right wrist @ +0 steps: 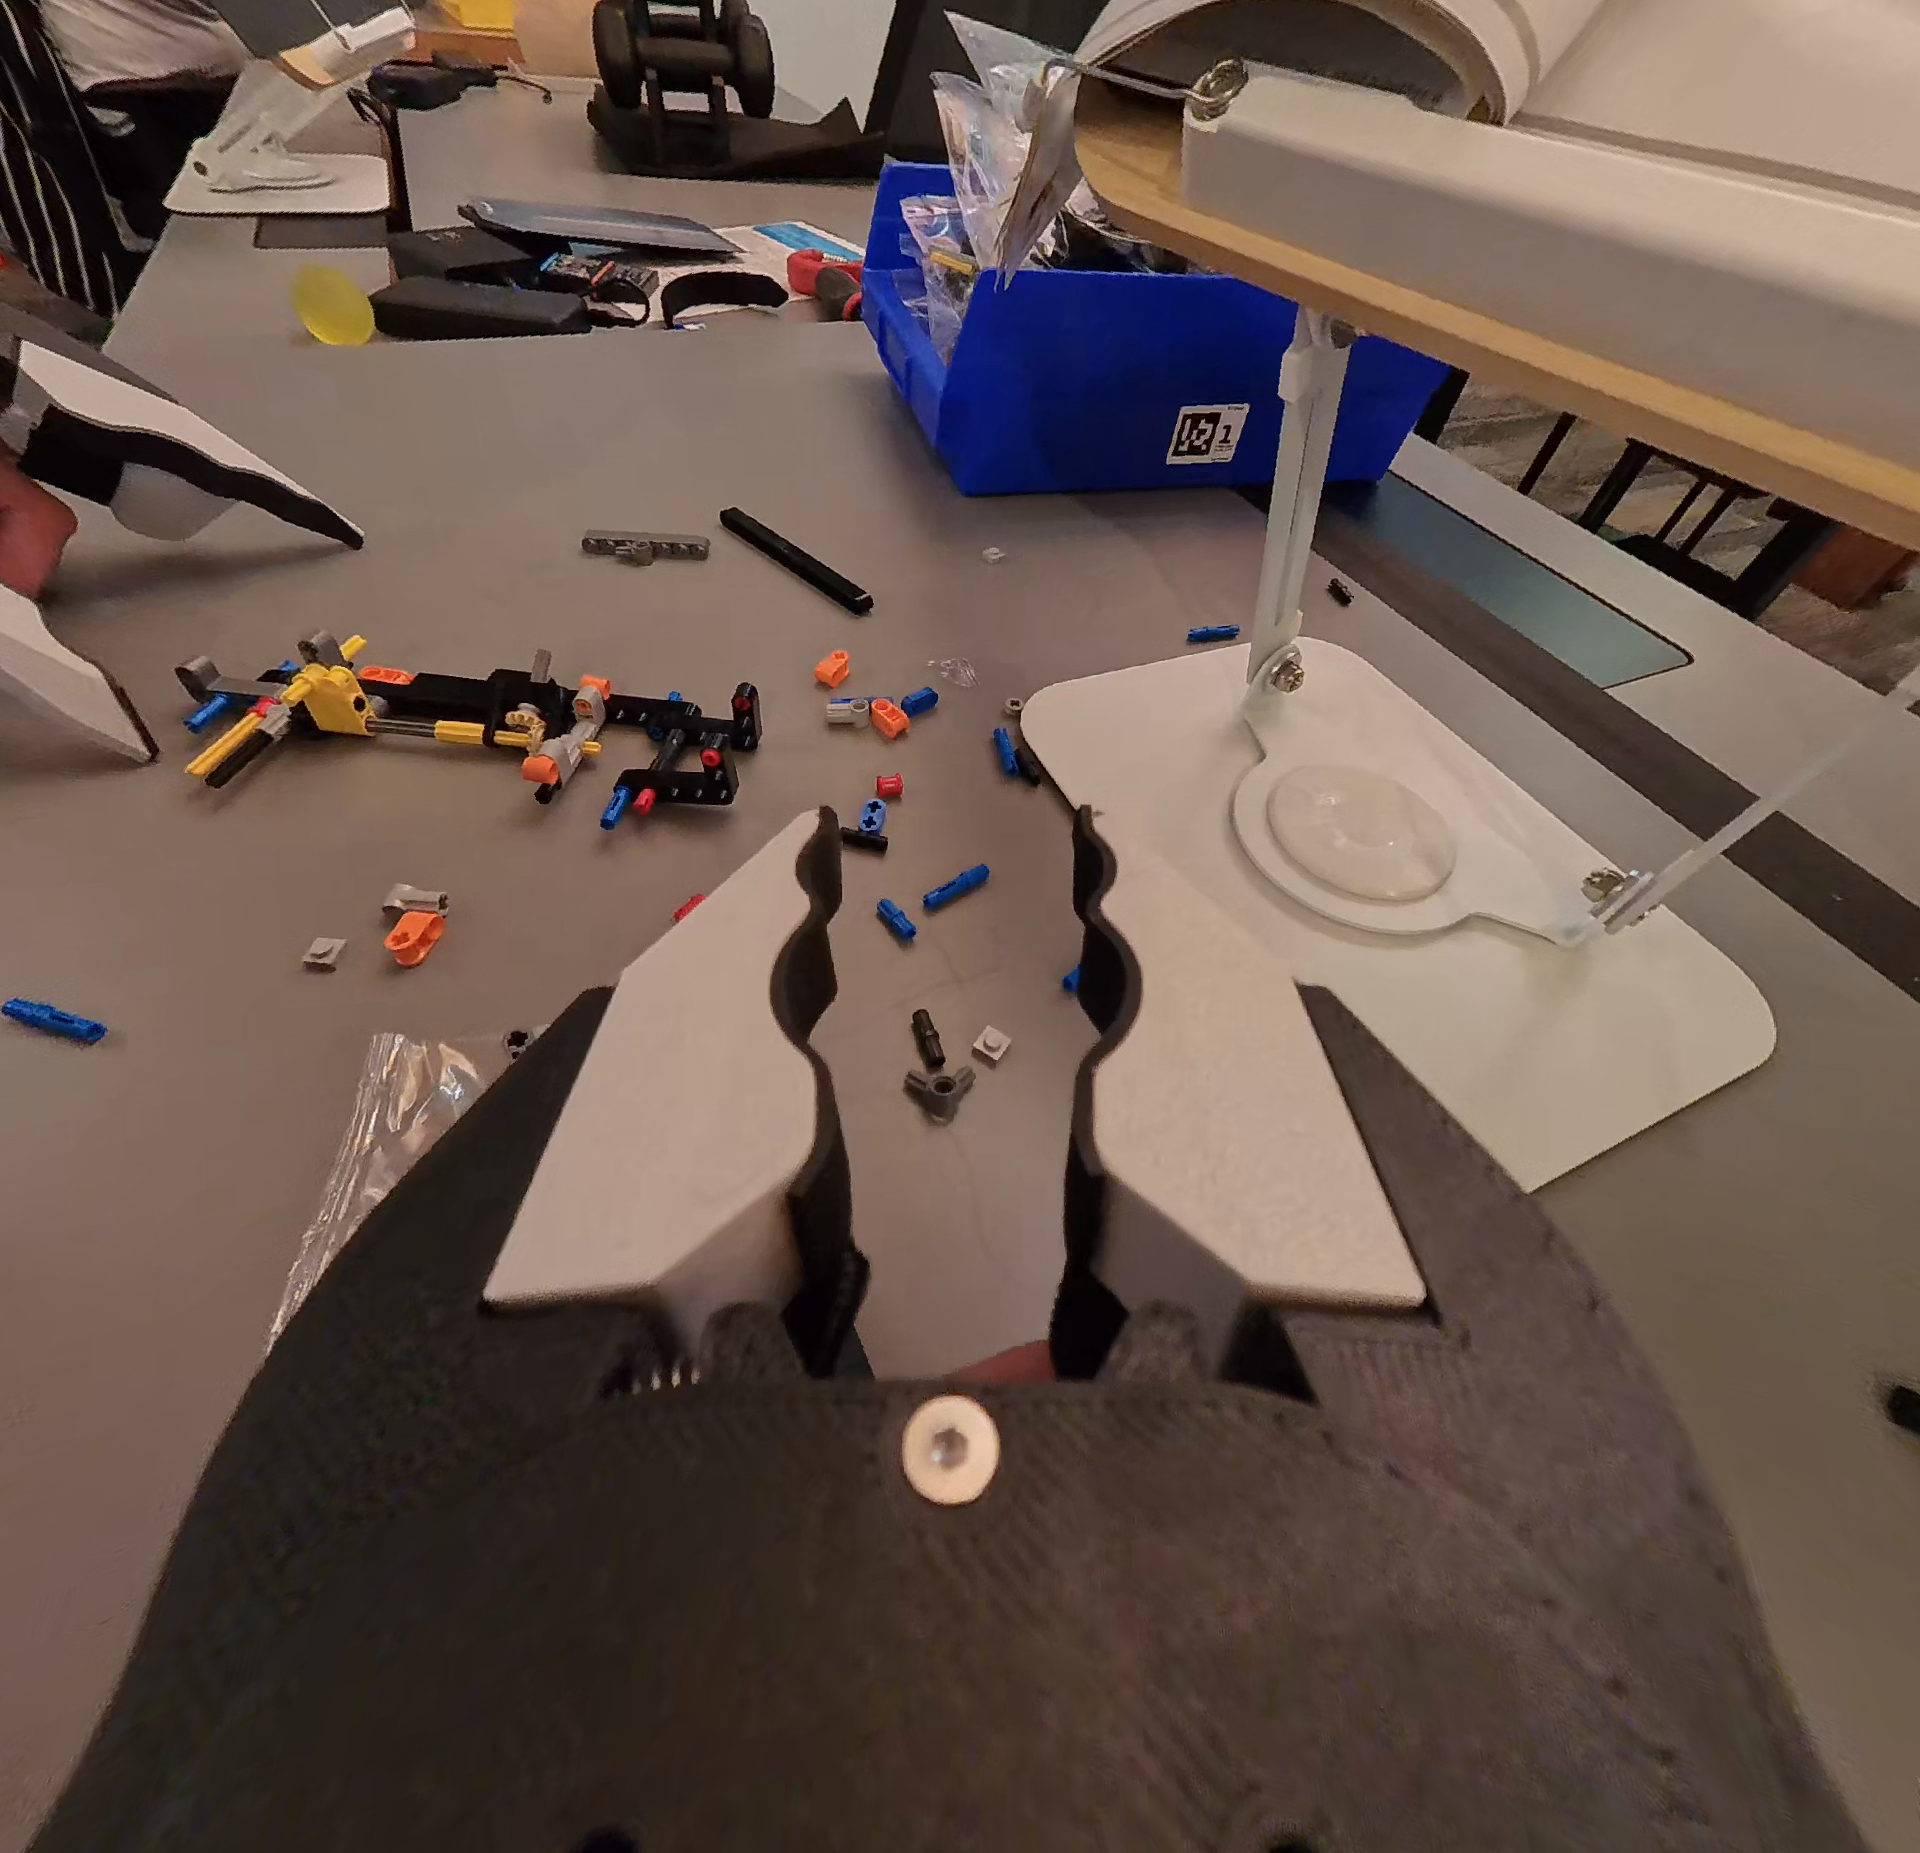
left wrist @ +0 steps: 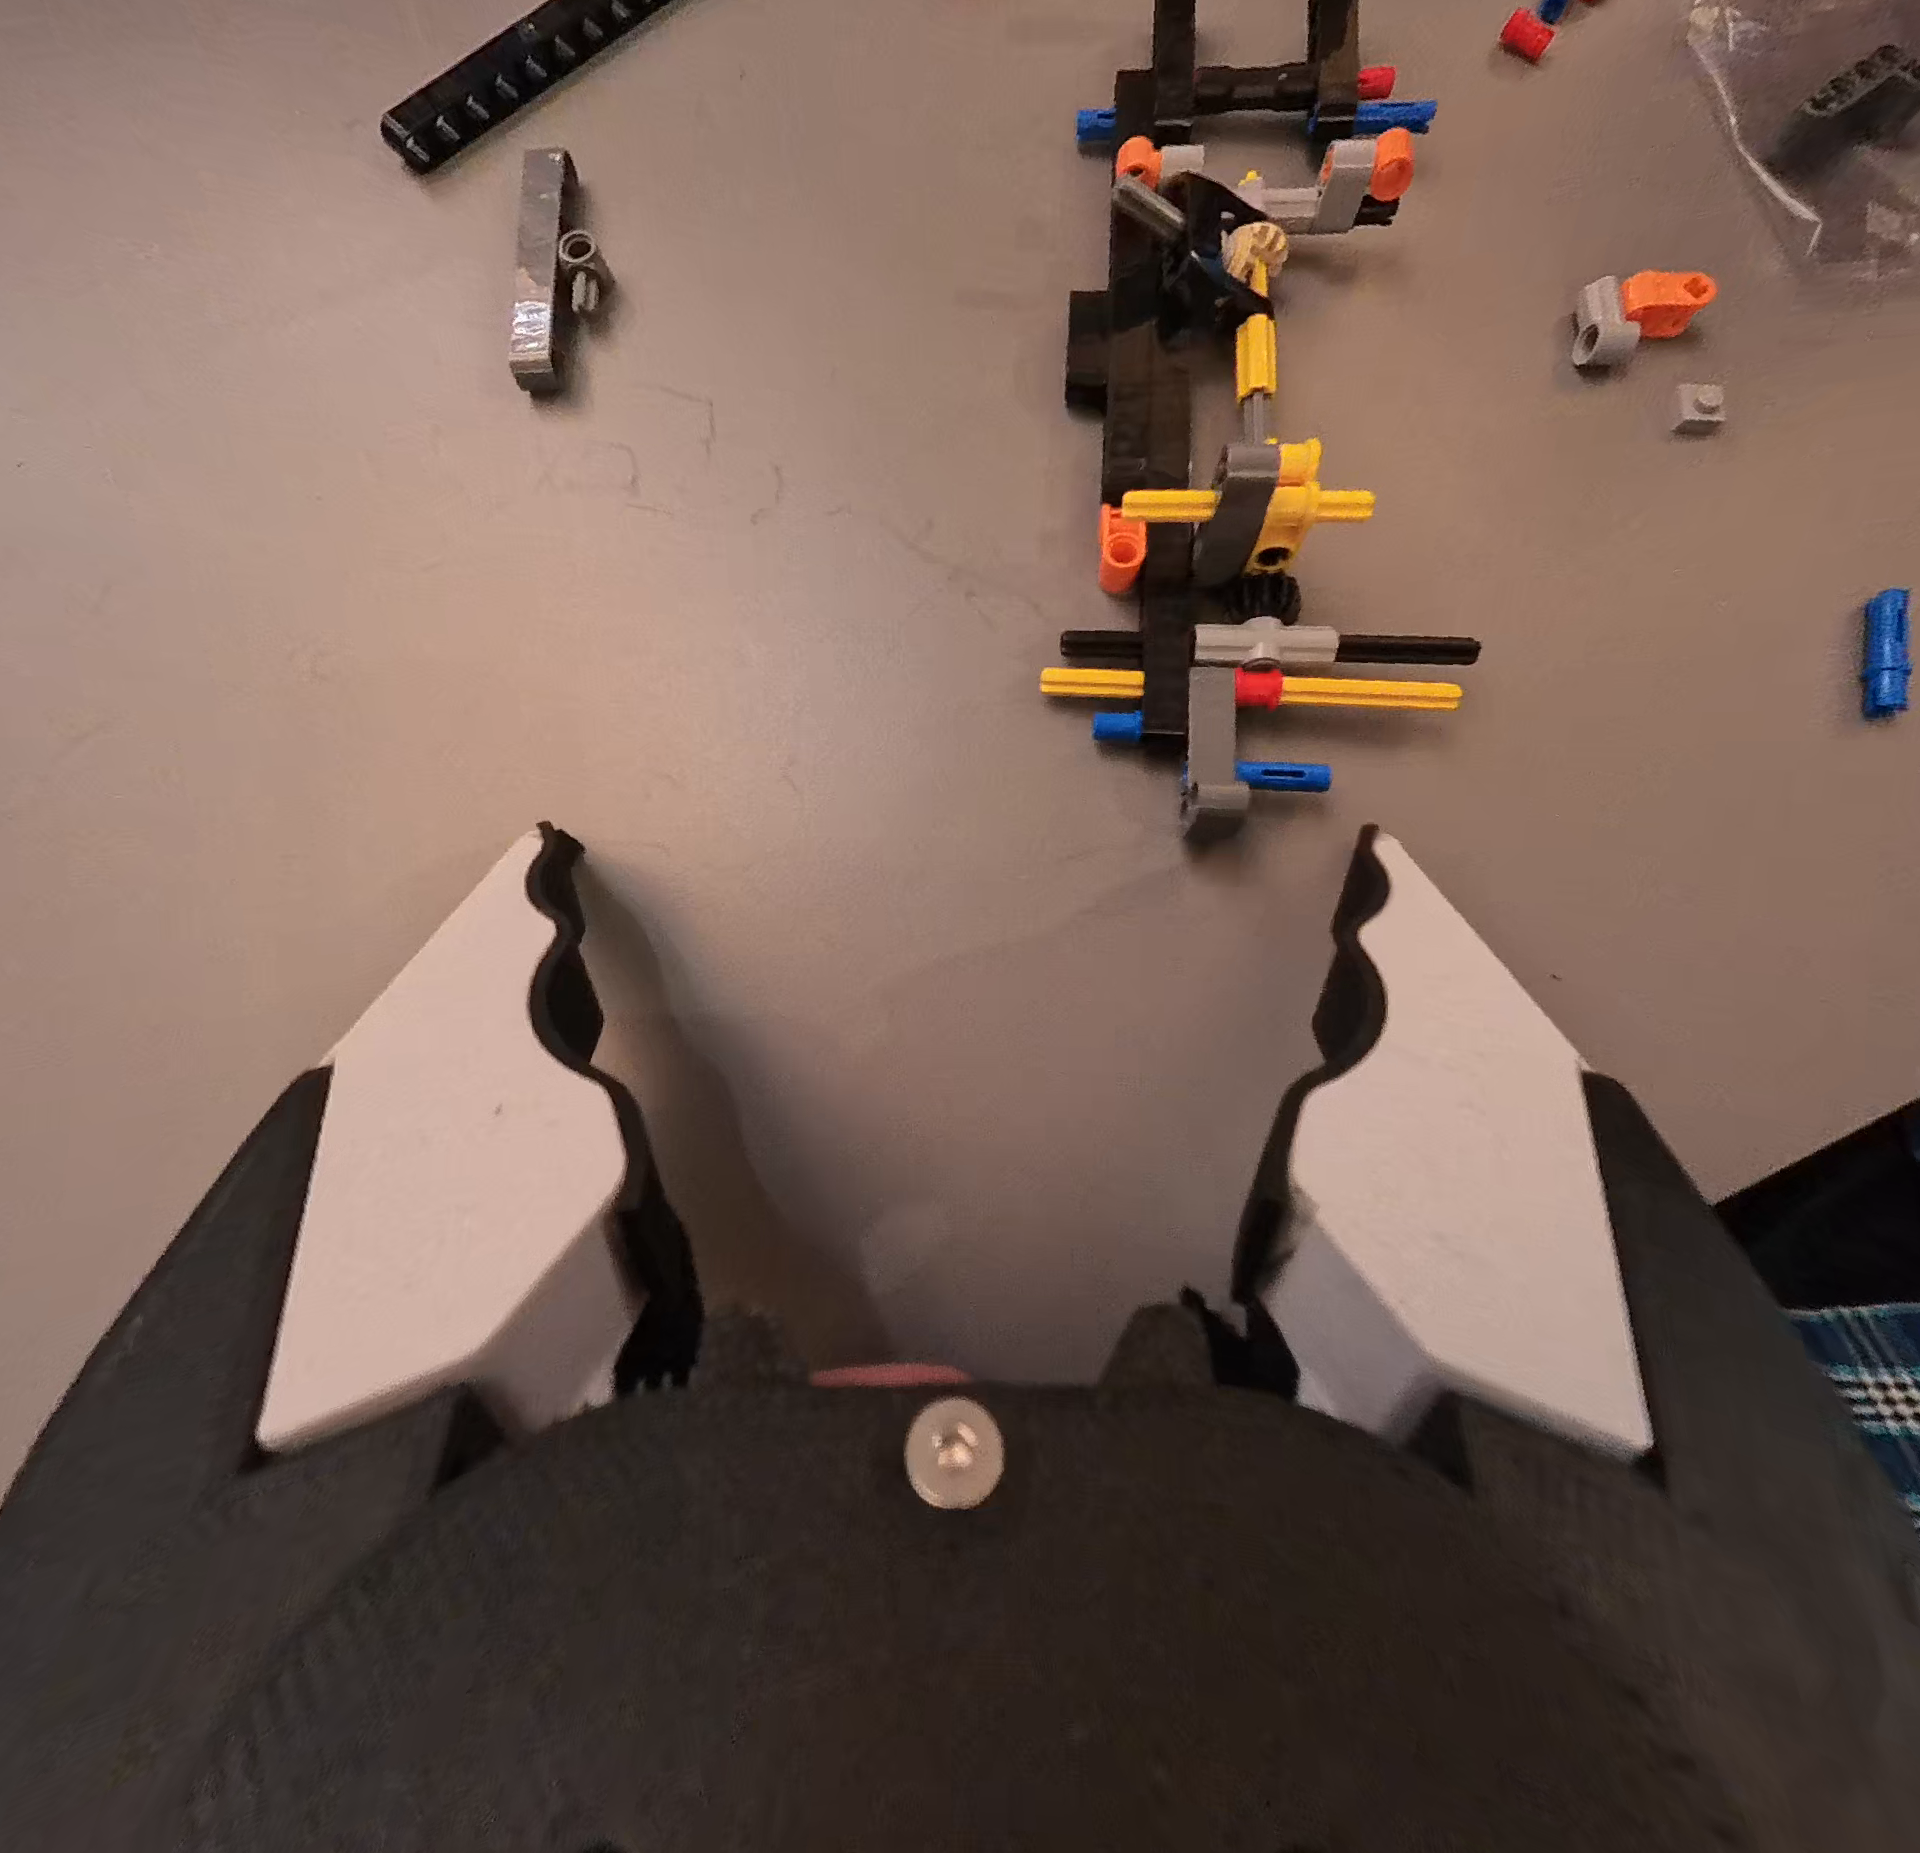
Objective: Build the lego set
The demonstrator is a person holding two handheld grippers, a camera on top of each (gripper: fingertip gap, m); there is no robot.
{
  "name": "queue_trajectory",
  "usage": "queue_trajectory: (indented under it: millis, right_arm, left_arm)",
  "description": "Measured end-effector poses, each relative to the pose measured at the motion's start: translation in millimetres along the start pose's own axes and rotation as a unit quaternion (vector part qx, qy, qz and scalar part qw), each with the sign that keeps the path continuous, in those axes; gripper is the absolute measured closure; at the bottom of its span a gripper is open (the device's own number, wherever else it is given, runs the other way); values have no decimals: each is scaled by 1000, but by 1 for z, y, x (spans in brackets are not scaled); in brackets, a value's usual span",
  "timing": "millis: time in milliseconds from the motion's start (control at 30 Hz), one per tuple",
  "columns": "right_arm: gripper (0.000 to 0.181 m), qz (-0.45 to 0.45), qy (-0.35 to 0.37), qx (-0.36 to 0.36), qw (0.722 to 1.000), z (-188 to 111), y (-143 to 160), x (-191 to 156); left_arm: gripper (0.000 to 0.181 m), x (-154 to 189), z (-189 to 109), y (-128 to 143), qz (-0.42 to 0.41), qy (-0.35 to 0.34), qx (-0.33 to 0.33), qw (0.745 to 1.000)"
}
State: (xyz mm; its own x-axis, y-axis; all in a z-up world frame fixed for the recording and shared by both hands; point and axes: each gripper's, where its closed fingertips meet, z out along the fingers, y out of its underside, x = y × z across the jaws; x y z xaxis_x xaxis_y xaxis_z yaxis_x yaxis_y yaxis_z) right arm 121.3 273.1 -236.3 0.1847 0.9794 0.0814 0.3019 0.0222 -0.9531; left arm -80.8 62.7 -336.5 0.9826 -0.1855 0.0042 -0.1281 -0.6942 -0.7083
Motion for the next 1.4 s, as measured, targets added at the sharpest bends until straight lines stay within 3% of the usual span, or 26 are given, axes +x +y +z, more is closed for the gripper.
queue_trajectory:
  millis: [467,667,1133,1400]
  right_arm:
    - [136,13,-7,4,1000,0,-1,0]
    - [135,16,-8,11,1000,-1,-4,0]
    - [129,3,0,36,999,-8,-17,1]
    - [129,14,4,39,999,-11,-17,6]
  left_arm:
    - [39,3,-2,0,1,13,6,1000]
    - [49,-2,-8,-5,-43,28,34,998]
    - [53,-5,-9,-7,-56,29,47,997]
    - [56,0,-9,-4,-27,28,37,999]
